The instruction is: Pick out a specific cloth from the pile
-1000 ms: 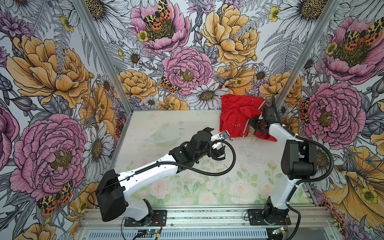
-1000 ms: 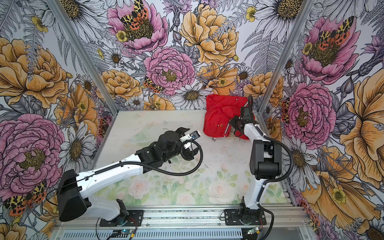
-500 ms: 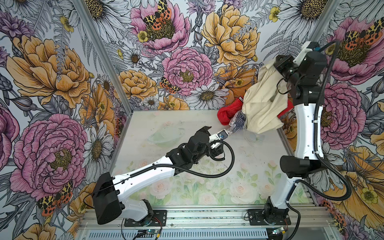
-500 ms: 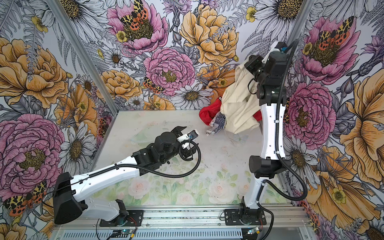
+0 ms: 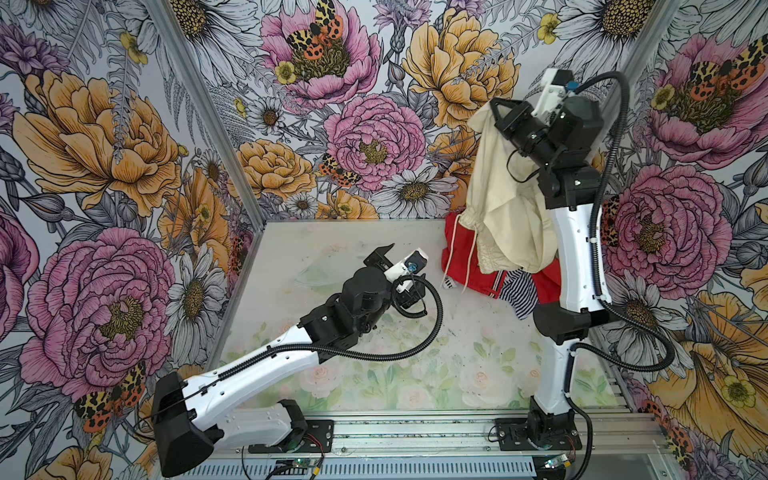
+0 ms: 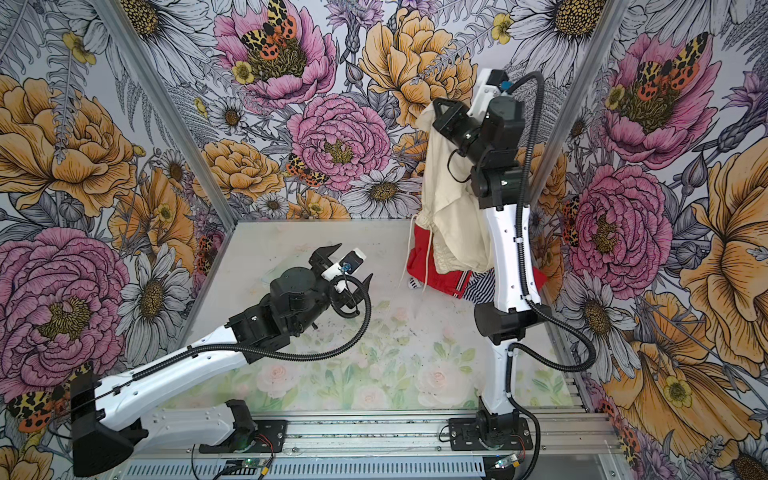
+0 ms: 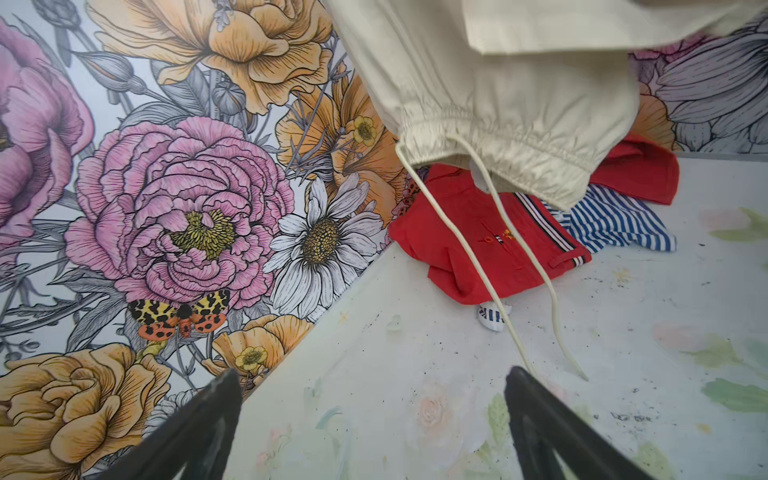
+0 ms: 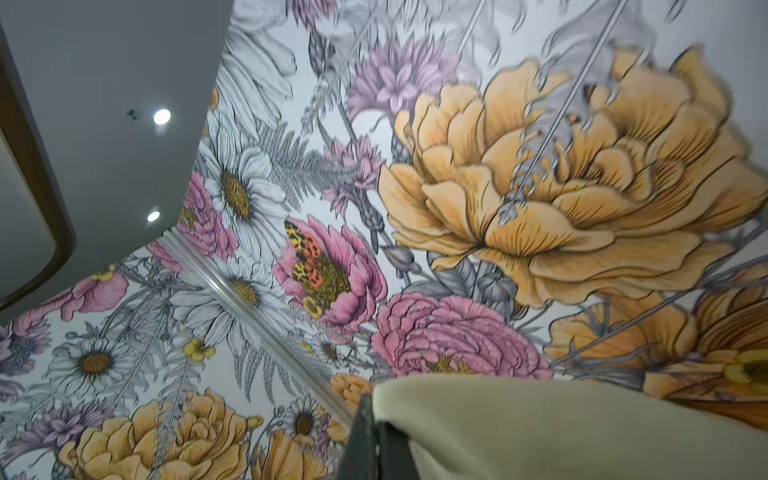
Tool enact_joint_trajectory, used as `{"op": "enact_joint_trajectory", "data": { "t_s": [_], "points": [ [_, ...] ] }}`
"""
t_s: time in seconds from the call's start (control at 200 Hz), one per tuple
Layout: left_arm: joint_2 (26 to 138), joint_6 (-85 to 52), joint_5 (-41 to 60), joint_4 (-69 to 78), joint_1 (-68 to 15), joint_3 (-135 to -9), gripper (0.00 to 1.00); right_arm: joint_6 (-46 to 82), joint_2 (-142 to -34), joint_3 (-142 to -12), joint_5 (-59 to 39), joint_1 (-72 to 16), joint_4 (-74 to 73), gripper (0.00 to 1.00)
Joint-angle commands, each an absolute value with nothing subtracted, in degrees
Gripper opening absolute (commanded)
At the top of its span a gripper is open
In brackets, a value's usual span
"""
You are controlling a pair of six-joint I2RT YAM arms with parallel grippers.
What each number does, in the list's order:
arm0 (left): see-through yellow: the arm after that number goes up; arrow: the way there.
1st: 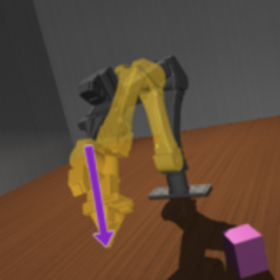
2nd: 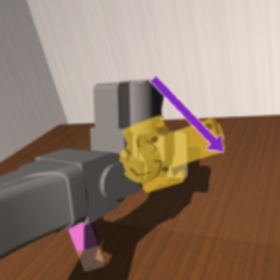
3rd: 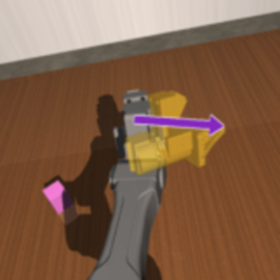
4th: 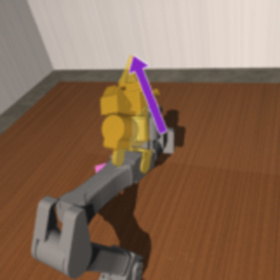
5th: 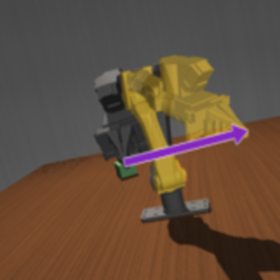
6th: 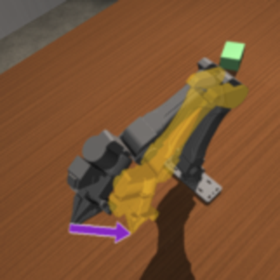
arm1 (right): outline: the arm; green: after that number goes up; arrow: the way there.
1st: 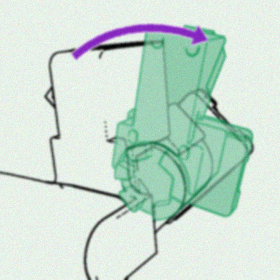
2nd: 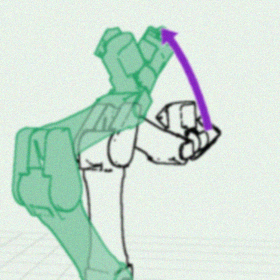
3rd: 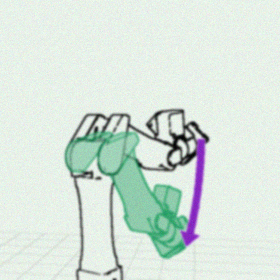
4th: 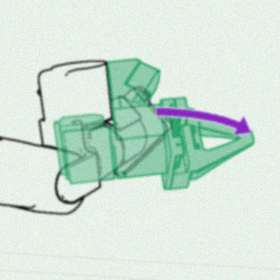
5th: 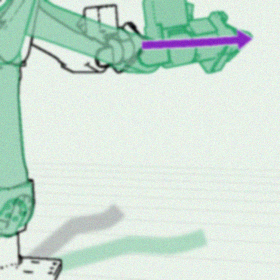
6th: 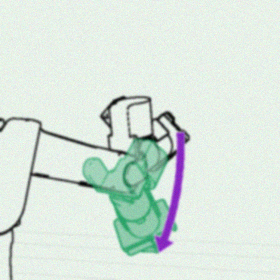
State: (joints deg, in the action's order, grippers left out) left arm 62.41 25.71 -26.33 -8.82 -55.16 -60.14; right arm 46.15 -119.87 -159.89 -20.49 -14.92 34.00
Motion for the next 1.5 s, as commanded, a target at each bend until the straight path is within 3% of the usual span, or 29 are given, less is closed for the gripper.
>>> {"op": "enact_joint_trajectory", "data": {
  "t_s": [0.0, 0.16, 0.31, 0.495, 0.686, 0.771, 0.826, 0.896, 0.931, 1.061, 1.291, 1.496],
  "points": [
    [53.9, 17.4, -31.9, -17.2, -55.0, -59.6, 0.99, 41.3, -118.9, -158.2, -25.8, -23.8, 32.3, 0.00],
    [43.1, 6.9, -37.4, -29.5, -55.0, -58.6, 0.99, 38.4, -120.7, -150.9, -24.2, -34.7, 30.4, 0.00],
    [35.8, 0.4, -41.5, -37.1, -54.9, -56.2, 0.99, 43.1, -123.2, -136.7, -27.4, -39.6, 19.8, 0.00],
    [34.1, -8.3, -44.9, -44.0, -54.1, -55.8, 0.99, 49.7, -122.2, -110.6, -27.4, -40.0, -2.6, 0.00],
    [37.2, -12.9, -44.4, -47.0, -51.3, -57.6, 0.99, 46.6, -120.3, -99.9, -26.0, -38.8, -2.5, 0.00],
    [40.2, -13.8, -41.9, -47.5, -47.6, -58.3, 0.99, 43.9, -118.6, -96.5, -28.3, -37.6, -0.6, 0.37],
    [43.4, -16.0, -38.9, -49.1, -43.5, -59.6, 0.99, 41.9, -116.3, -92.8, -28.1, -36.8, 0.2, 0.50],
    [47.8, -18.1, -32.9, -50.9, -36.9, -61.2, 0.99, 39.2, -110.5, -84.3, -25.0, -35.2, 0.2, 0.76],
    [49.9, -18.4, -29.8, -51.3, -33.9, -61.5, 0.99, 37.9, -107.7, -80.3, -23.8, -34.4, 0.3, 0.83],
    [59.9, -16.3, -24.2, -51.4, -28.1, -63.4, 0.99, 34.2, -96.6, -66.2, -20.9, -32.2, 1.2, 0.88],
    [86.5, -10.2, -31.2, -51.2, -33.2, -74.6, 0.99, 33.0, -76.4, -44.5, -13.6, -33.9, 2.2, 0.88],
    [106.1, -9.9, -30.8, -51.2, -32.2, -85.6, 0.99, 33.6, -65.0, -35.7, -14.4, -37.5, 4.3, 0.88]
  ]
}}
